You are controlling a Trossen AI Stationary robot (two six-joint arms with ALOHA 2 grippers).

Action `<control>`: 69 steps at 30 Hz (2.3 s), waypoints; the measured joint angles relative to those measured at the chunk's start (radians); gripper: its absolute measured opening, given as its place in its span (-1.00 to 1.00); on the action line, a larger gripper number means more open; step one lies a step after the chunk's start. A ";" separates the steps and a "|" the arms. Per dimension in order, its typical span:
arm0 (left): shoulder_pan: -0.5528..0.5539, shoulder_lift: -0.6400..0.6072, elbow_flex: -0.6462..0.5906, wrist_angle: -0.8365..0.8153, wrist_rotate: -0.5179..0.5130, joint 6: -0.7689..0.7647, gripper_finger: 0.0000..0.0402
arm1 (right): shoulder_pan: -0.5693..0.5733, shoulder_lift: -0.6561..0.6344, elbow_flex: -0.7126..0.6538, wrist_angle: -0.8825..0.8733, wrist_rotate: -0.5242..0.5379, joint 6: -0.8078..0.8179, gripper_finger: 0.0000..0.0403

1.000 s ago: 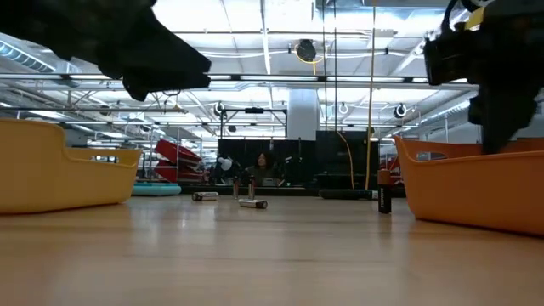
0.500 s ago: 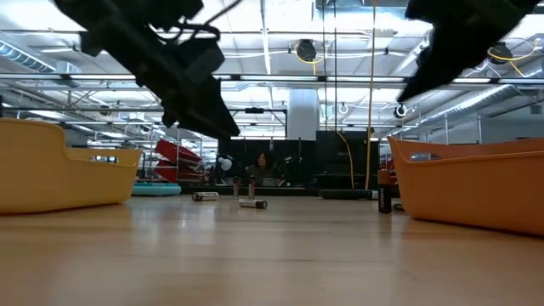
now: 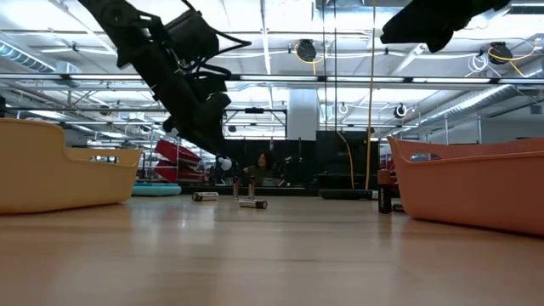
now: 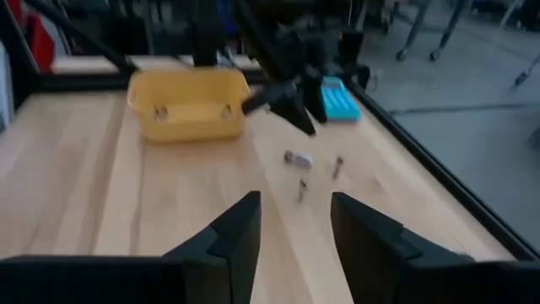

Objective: Sort batteries
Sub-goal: Put the silver battery into the yellow bin

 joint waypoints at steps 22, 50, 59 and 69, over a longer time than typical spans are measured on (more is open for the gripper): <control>0.058 0.164 -0.003 0.160 0.036 0.159 -0.08 | 0.009 0.182 -0.317 1.052 0.001 -0.332 -0.33; 0.134 0.324 -0.004 0.380 0.106 0.314 -0.83 | -0.002 0.181 -0.317 0.975 0.058 -0.345 -0.35; 0.012 0.065 -0.003 0.253 0.117 0.247 -0.83 | -0.006 0.181 -0.317 0.961 0.057 -0.341 -0.35; -0.349 -0.351 -0.002 -0.456 0.333 -0.338 -0.83 | -0.039 0.181 -0.317 0.963 0.051 -0.364 -0.35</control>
